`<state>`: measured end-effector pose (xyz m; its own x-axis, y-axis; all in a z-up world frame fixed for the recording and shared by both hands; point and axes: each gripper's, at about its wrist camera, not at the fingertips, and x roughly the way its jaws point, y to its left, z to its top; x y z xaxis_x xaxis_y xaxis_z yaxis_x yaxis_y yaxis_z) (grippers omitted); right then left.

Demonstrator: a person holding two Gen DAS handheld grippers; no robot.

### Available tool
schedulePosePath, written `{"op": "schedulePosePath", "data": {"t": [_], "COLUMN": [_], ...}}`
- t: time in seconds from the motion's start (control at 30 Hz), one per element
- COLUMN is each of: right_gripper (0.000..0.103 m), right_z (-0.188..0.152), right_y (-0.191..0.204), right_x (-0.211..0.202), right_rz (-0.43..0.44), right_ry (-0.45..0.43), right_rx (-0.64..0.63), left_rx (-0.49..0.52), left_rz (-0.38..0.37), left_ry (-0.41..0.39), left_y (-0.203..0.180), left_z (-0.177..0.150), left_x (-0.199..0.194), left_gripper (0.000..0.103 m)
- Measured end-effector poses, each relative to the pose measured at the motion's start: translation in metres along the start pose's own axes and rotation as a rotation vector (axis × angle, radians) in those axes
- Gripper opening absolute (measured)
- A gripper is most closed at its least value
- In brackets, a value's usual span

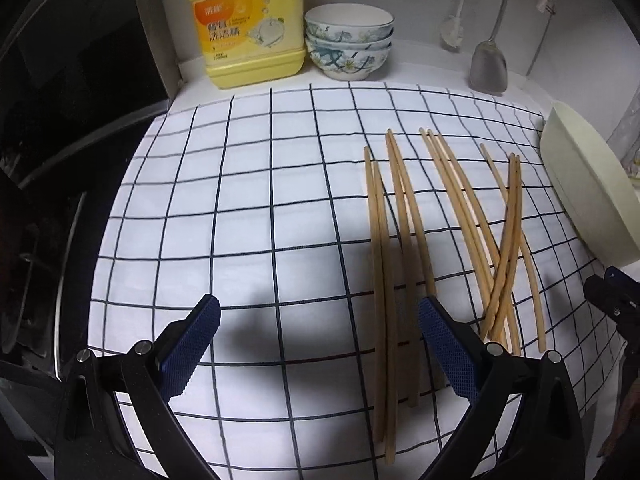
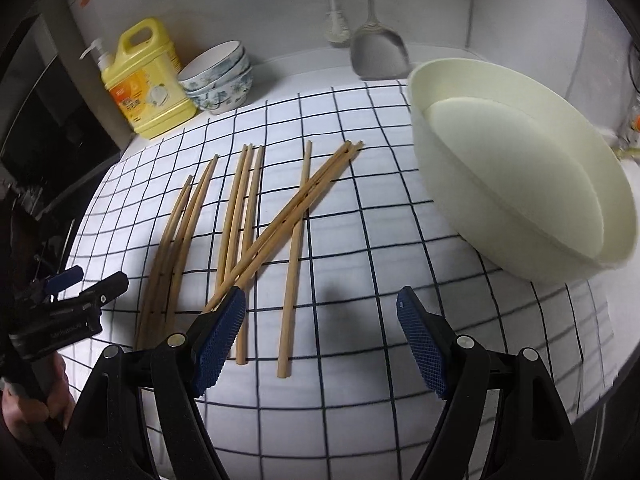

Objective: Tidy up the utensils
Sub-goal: 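Lower the right tool onto a single wooden chopstick and close it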

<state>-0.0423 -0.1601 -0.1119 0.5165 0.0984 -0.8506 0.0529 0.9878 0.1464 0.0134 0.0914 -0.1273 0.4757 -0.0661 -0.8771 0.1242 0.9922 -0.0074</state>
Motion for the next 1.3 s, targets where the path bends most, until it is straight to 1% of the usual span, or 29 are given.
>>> {"op": "schedulePosePath", "data": {"t": [0.07, 0.2, 0.33, 0.4, 0.5, 0.6, 0.73, 0.87, 0.93, 1.0, 1.2, 1.3], "right_gripper": [0.074, 0.075, 0.075, 0.075, 0.075, 0.075, 0.075, 0.075, 0.075, 0.075, 0.074, 0.074], "right_z": [0.001, 0.001, 0.000, -0.001, -0.001, 0.000, -0.001, -0.003, -0.003, -0.002, 0.001, 0.005], "right_y": [-0.002, -0.007, -0.010, -0.008, -0.004, -0.001, 0.004, 0.004, 0.003, 0.003, 0.005, 0.009], "right_x": [0.008, 0.021, 0.033, 0.039, 0.039, 0.043, 0.046, 0.047, 0.046, 0.046, 0.052, 0.058], "right_rz": [0.018, 0.063, 0.066, 0.061, 0.042, 0.047, 0.019, -0.005, -0.015, -0.034, -0.073, -0.117], "right_ry": [0.009, 0.016, 0.028, 0.041, 0.026, 0.033, 0.038, 0.037, 0.032, 0.026, 0.025, 0.024], "right_rx": [-0.016, -0.012, 0.004, 0.013, 0.024, 0.040, 0.044, 0.046, 0.049, 0.051, 0.031, 0.020], "left_rx": [-0.016, -0.035, -0.025, -0.012, 0.018, 0.050, 0.053, 0.074, 0.088, 0.079, 0.024, 0.029], "left_rz": [0.029, 0.115, 0.135, 0.126, 0.094, 0.080, 0.053, 0.040, 0.041, 0.045, 0.013, 0.016], "left_ry": [-0.005, -0.025, -0.023, -0.025, -0.025, -0.025, -0.022, -0.026, -0.014, -0.014, -0.008, -0.011], "left_y": [-0.001, 0.000, 0.003, 0.003, 0.001, -0.001, 0.001, -0.003, -0.007, -0.005, 0.005, 0.004], "left_z": [0.001, 0.005, 0.010, 0.012, 0.013, 0.011, 0.010, 0.009, 0.008, 0.007, 0.010, 0.012], "left_x": [0.005, 0.015, 0.029, 0.032, 0.034, 0.035, 0.039, 0.041, 0.045, 0.047, 0.051, 0.052], "left_gripper": [0.097, 0.097, 0.097, 0.097, 0.097, 0.097, 0.097, 0.097, 0.098, 0.097, 0.098, 0.097]}}
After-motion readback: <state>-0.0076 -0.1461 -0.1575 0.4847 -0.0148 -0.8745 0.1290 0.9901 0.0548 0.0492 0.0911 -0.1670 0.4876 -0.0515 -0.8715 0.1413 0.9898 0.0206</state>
